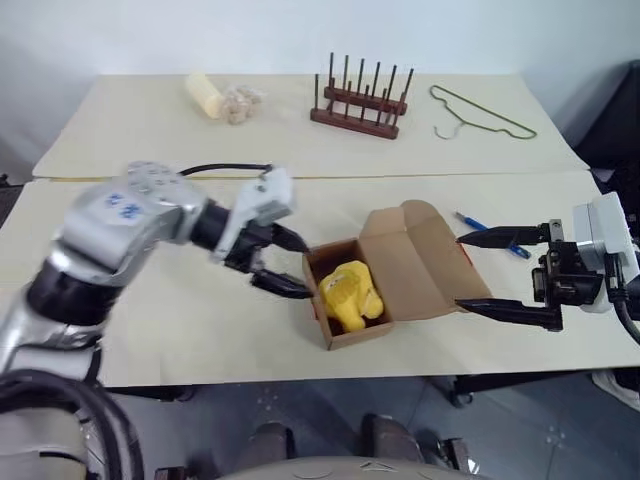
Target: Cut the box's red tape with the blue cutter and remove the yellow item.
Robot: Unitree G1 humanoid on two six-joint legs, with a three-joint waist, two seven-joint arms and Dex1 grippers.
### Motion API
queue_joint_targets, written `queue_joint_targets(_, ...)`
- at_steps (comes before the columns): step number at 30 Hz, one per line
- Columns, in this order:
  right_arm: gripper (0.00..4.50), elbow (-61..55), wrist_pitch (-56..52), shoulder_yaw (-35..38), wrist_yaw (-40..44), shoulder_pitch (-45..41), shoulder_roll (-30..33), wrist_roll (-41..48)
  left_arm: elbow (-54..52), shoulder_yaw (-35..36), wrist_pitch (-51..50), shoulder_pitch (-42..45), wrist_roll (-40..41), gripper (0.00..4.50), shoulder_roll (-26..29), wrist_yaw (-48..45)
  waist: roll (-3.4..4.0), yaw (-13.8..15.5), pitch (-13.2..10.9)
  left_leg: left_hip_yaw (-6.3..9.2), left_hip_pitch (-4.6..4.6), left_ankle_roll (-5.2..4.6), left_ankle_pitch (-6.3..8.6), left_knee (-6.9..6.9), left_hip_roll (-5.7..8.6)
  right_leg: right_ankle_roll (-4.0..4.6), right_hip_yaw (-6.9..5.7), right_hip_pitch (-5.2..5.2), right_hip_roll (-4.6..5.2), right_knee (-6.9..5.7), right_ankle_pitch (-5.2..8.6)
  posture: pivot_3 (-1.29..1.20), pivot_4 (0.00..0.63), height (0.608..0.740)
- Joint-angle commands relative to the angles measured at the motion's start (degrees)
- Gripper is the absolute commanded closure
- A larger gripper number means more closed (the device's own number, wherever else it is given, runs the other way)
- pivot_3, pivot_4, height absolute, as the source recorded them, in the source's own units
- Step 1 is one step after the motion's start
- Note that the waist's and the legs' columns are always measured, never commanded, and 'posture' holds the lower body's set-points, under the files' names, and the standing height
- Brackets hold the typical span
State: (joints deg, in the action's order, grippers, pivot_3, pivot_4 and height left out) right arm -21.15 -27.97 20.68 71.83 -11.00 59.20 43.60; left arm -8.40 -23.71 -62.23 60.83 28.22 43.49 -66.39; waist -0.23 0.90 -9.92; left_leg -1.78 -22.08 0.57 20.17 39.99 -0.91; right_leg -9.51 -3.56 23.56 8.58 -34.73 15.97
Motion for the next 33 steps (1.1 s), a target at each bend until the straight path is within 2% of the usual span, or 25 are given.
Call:
queue_joint_targets(1, 0.05, -3.9, -0.8, 2.0, -1.8, 0.3, -0.2, 1.9, 4.3, -6.6, 2.6, 6.7, -5.1, 0.01, -5.2, -0.9, -0.05, 0.1, 0.0, 0.0, -0.02, 0.0, 0.0, 0.02, 0.0, 0.0, 0.0, 0.0, 0.0, 0.03, 0.0, 0.0, 0.15, 0.74)
queue_joint_targets(5, 0.05, -6.6, -1.4, 2.2, -4.5, 1.4, -1.4, 2.4, 11.5, -12.7, 8.6, 9.8, -11.6, 0.01, -10.8, -0.8, -0.05, 0.5, 0.0, -0.03, -0.01, -0.01, 0.01, 0.05, 0.0, 0.0, 0.02, -0.02, 0.0, 0.08, 0.0, 0.0, 0.15, 0.74)
queue_joint_targets(13, 0.05, -9.8, -2.3, 3.3, -8.5, 3.7, -3.0, 3.7, 23.1, -18.1, 19.6, 10.5, -22.2, 0.01, -15.4, -2.6, -0.12, 0.8, -0.1, -0.03, -0.04, -0.01, 0.01, 0.09, 0.0, -0.01, 0.02, -0.02, 0.01, 0.1, -0.01, 0.0, 0.15, 0.74)
queue_joint_targets(16, 0.0, -10.3, -2.0, 2.6, -9.3, 4.1, -3.5, 3.4, 27.2, -17.4, 21.9, 11.1, -23.4, 0.61, -18.7, -4.0, -0.13, 1.2, -0.1, -0.02, -0.05, -0.03, 0.01, 0.16, 0.01, -0.05, 0.02, -0.07, 0.01, 0.13, -0.03, 0.0, 0.15, 0.74)
queue_joint_targets(22, 0.0, -10.1, -1.3, 2.6, -10.0, 5.1, -4.0, 2.6, 29.4, -14.1, 23.3, 11.2, -24.5, 2.42, -20.6, -4.9, -0.13, 1.3, -0.1, -0.02, -0.06, -0.06, 0.01, 0.15, 0.01, -0.08, 0.02, -0.06, 0.01, 0.15, -0.04, 0.0, 0.15, 0.74)
queue_joint_targets(25, 0.0, -10.1, -0.2, 1.9, -10.4, 5.9, -4.7, 1.5, 30.3, -9.9, 24.4, 11.1, -23.1, 3.33, -21.7, -4.2, -0.14, 1.3, -0.1, -0.02, -0.07, -0.06, 0.01, 0.15, 0.01, -0.08, 0.02, -0.06, 0.02, 0.15, -0.04, 0.0, 0.15, 0.74)
queue_joint_targets(28, 0.0, -9.4, 0.8, 1.4, -10.9, 6.1, -5.9, 0.3, 31.8, -1.8, 24.7, 11.5, -18.8, 4.2, -24.0, -3.1, -0.15, 1.5, -0.1, -0.02, -0.08, -0.06, 0.01, 0.17, 0.01, -0.09, 0.01, -0.06, 0.02, 0.14, -0.05, 0.0, 0.15, 0.74)
queue_joint_targets(30, 0.0, -8.4, 1.8, 1.3, -10.9, 6.3, -6.6, -0.8, 32.6, 3.0, 23.0, 11.6, -16.1, 4.47, -24.5, -3.3, -0.15, 1.5, -0.1, -0.02, -0.09, -0.06, 0.01, 0.17, 0.01, -0.09, 0.01, -0.06, 0.02, 0.15, -0.05, 0.0, 0.15, 0.74)
queue_joint_targets(33, 0.0, -7.2, 3.1, 1.1, -11.0, 6.5, -7.5, -2.0, 30.6, 8.5, 20.5, 9.7, -10.5, 4.47, -23.2, -7.4, -0.15, 1.3, -0.1, -0.02, -0.06, -0.07, 0.02, 0.15, 0.01, -0.09, 0.01, -0.06, 0.01, 0.13, -0.05, 0.0, 0.15, 0.74)
